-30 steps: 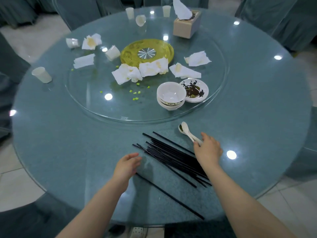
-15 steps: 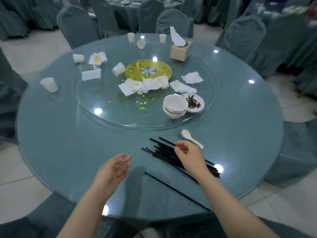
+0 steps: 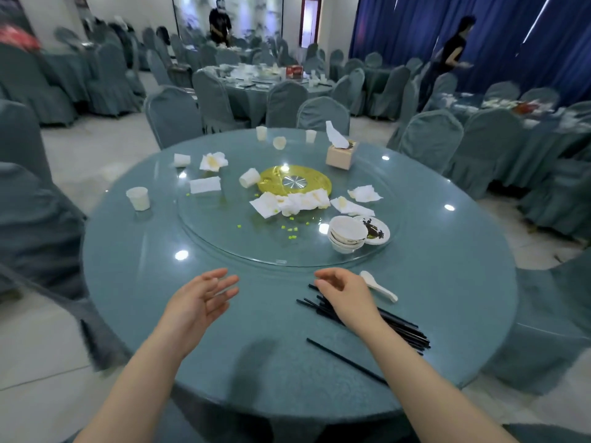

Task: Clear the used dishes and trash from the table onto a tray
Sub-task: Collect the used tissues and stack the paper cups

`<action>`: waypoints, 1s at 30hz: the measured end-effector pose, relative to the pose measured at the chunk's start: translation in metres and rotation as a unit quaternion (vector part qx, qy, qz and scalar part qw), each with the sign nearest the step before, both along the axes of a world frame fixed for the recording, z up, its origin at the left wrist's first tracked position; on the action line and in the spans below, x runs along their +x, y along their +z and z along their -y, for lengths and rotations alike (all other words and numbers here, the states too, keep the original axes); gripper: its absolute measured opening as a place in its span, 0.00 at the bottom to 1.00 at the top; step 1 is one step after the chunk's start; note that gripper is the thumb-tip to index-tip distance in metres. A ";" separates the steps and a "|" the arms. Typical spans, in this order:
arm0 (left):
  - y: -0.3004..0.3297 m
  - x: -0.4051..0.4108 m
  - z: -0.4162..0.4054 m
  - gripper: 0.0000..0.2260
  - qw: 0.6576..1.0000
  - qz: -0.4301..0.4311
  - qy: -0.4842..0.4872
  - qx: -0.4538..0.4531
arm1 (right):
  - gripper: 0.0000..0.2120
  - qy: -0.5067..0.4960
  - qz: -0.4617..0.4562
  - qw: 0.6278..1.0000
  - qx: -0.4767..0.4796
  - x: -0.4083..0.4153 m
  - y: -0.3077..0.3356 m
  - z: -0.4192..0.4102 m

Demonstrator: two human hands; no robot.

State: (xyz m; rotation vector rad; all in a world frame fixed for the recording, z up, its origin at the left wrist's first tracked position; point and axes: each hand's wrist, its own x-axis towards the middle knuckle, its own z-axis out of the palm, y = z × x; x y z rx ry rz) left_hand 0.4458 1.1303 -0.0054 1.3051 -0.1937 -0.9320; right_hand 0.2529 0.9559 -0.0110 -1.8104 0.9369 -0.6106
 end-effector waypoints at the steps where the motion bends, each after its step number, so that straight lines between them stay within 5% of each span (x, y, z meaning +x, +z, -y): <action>1: 0.005 0.001 -0.007 0.11 1.000 0.007 0.001 -0.006 | 0.05 0.007 0.002 1.000 -0.001 0.002 0.005 -0.004; 12: 0.046 -0.025 -0.067 0.10 0.994 0.102 0.035 0.001 | 0.07 0.102 0.073 0.992 0.031 0.034 0.043 -0.069; 19: 0.101 -0.013 -0.183 0.11 0.971 0.221 0.094 -0.019 | 0.09 0.223 0.153 0.960 0.070 0.077 0.098 -0.175; 30: 0.190 0.047 -0.416 0.12 0.919 0.334 0.198 -0.066 | 0.10 0.370 0.270 0.889 -0.001 0.186 0.212 -0.413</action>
